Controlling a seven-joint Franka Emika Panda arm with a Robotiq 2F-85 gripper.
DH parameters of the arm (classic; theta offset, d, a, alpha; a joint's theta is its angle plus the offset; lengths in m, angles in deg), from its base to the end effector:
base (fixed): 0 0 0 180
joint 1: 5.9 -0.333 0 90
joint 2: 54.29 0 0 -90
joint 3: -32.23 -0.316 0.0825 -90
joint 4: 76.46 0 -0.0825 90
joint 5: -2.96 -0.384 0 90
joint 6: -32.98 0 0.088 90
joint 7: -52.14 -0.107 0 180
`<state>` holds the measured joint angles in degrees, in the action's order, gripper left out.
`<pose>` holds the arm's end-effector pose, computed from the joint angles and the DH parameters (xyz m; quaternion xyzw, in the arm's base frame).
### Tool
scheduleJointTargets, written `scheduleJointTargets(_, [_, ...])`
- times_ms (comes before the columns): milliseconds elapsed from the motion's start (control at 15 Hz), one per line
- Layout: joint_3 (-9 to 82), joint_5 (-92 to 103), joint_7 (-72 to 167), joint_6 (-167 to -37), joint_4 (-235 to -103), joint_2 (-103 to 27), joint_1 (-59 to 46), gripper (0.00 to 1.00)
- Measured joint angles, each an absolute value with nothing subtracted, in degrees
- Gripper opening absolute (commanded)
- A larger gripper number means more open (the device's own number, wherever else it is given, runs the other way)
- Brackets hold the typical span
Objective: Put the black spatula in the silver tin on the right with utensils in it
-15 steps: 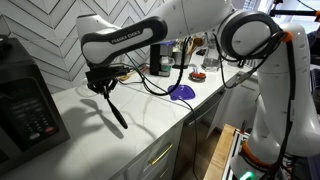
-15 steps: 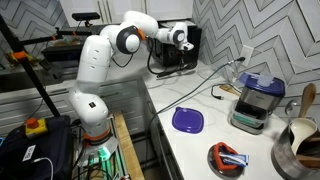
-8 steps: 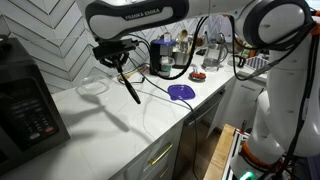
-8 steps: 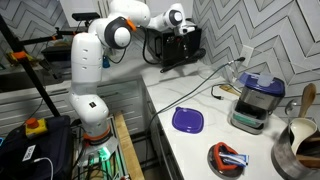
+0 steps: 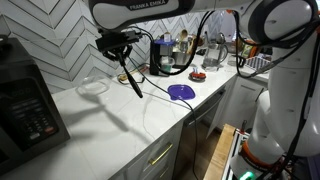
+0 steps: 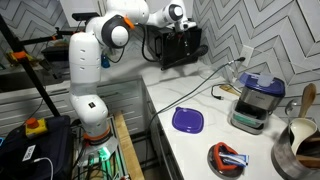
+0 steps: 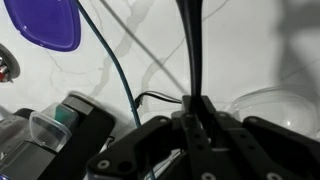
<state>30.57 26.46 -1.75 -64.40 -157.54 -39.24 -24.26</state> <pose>0.6183 0.1825 0.5603 0.9441 -0.2630 0.1279 0.1522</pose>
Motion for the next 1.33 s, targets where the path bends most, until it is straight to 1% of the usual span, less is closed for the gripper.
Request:
scheduleJointTargets(333, [31.3,32.6,-9.3,-64.4,-157.2,-40.2,-23.6,0.03])
scheduleJointTargets(733, [33.1,42.9,-18.5,-64.1,-157.4,-46.3,-19.0,0.03])
scheduleJointTargets(1067, [34.8,54.7,-24.6,-63.5,-157.3,-51.4,-17.5,0.03])
scheduleJointTargets(1333, [33.6,65.6,-29.8,-60.7,-157.5,-53.9,-15.1,0.03])
